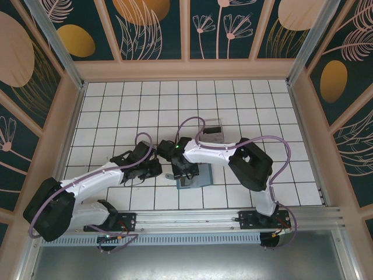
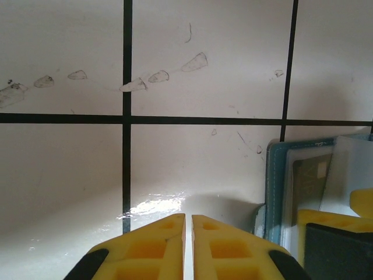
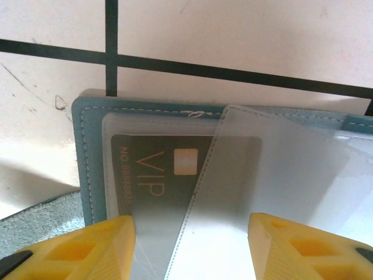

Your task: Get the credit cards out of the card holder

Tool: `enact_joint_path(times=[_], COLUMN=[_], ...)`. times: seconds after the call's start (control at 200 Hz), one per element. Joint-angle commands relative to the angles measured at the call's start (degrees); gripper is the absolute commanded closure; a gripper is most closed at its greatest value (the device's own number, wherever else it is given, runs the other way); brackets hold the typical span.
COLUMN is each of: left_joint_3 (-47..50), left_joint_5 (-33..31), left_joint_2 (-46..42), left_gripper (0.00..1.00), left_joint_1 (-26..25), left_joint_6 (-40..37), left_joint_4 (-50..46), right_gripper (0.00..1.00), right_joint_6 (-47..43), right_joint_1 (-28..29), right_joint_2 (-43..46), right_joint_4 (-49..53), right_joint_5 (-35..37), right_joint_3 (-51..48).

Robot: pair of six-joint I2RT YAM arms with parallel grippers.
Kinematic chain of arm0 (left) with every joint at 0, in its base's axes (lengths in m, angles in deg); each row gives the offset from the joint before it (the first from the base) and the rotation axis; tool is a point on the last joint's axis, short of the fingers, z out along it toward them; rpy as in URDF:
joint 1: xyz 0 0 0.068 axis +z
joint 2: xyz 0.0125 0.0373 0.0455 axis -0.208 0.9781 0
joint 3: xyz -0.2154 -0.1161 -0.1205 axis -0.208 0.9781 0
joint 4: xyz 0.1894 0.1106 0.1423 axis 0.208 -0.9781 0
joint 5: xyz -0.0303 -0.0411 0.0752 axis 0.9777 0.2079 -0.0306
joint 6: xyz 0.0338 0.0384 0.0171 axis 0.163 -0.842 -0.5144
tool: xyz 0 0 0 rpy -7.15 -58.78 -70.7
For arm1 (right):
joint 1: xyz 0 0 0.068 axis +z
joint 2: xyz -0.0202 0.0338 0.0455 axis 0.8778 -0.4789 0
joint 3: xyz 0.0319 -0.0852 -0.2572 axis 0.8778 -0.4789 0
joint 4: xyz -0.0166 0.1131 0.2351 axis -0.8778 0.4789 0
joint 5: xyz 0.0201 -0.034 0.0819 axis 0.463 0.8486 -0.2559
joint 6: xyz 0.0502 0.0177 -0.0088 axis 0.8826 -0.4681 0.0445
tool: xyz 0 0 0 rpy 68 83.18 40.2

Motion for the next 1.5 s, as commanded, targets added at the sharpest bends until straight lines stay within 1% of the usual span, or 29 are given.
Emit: enact_joint_path(times=[0.0,0.435,0.781,1.176,1.491], left_joint_3=[0.4,0.1,-1.0,-3.2,-4.3], left_joint_5=[0.5,1.0,1.1,2.5,6.4], left_joint_2=[0.2,1.1,1.2,2.7,3.3], left_gripper=[0.88,0.88,0.88,0.90,0.91], left_joint_1=[0.3,0.3,0.4,0.4,0.4], left_joint_6=[-1.3,-1.5,-1.8,-2.5,-1.6], left_joint_4=[0.8,1.0,0.5,0.2,1.7], right_gripper=[0.44,0.37,0.35,0.34,0.34], right_joint_6=[1.9,2.9,4.0,3.8,2.7], right_joint_1=[0.8,1.0,0.7,-0.9,-2.3], right_joint_2=[-1.1,-1.1,1.8,6.6,10.3], right_joint_4=[5.2,8.8,12.6,11.5,8.2], right_joint_5=[4.2,7.4,11.1,12.2,12.5], right_joint_3=[2.2,2.6,2.6,-3.1,-9.3])
